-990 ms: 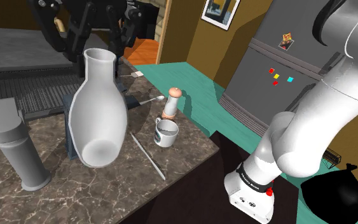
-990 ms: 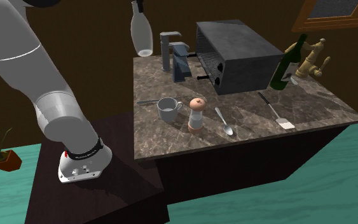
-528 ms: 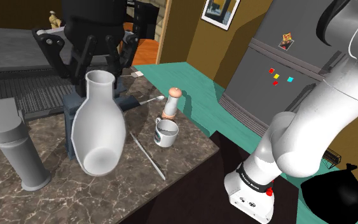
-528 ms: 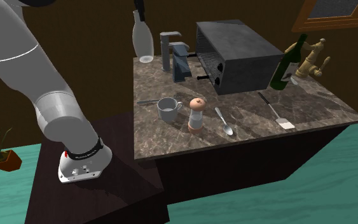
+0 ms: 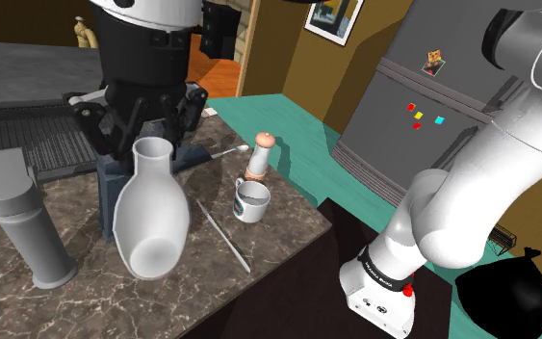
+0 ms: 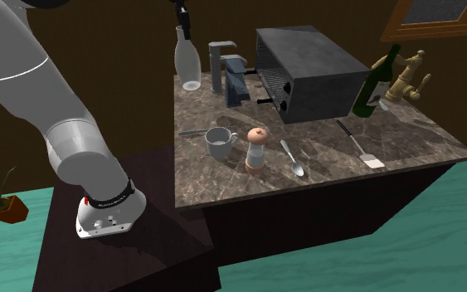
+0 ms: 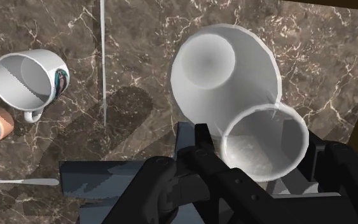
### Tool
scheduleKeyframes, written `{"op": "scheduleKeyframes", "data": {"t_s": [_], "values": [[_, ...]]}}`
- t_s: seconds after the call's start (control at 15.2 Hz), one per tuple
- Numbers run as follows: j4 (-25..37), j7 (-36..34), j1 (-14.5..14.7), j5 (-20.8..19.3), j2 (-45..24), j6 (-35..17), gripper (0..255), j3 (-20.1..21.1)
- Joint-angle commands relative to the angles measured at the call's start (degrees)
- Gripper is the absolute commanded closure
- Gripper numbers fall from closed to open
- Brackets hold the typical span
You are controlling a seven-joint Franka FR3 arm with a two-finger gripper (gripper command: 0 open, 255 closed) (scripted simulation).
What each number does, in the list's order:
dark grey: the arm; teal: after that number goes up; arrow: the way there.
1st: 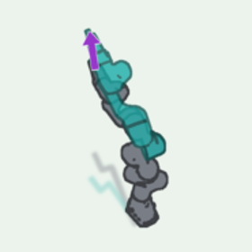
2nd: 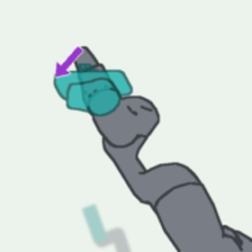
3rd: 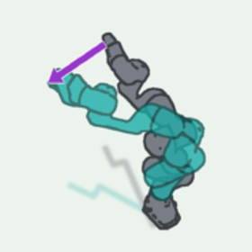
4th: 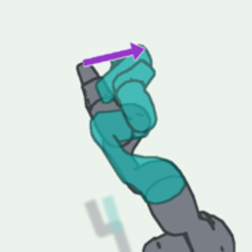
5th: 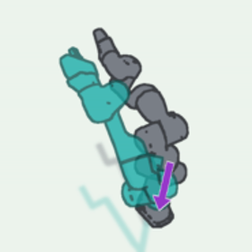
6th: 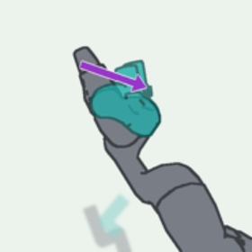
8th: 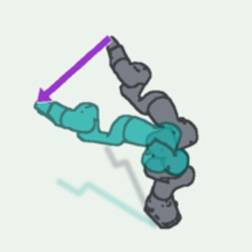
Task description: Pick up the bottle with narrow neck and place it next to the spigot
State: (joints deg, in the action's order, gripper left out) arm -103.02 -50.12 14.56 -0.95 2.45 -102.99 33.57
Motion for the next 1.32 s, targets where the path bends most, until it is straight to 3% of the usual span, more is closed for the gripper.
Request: {"op": "scheduleKeyframes", "data": {"t_s": [0.0,1.25], "values": [[-1.75,0.09,-0.04,0.08,0.17,-1.67,255,-0.06],[-13.99,-1.77,0.24,-1.93,-2.81,-16.33,255,0.36]]}}
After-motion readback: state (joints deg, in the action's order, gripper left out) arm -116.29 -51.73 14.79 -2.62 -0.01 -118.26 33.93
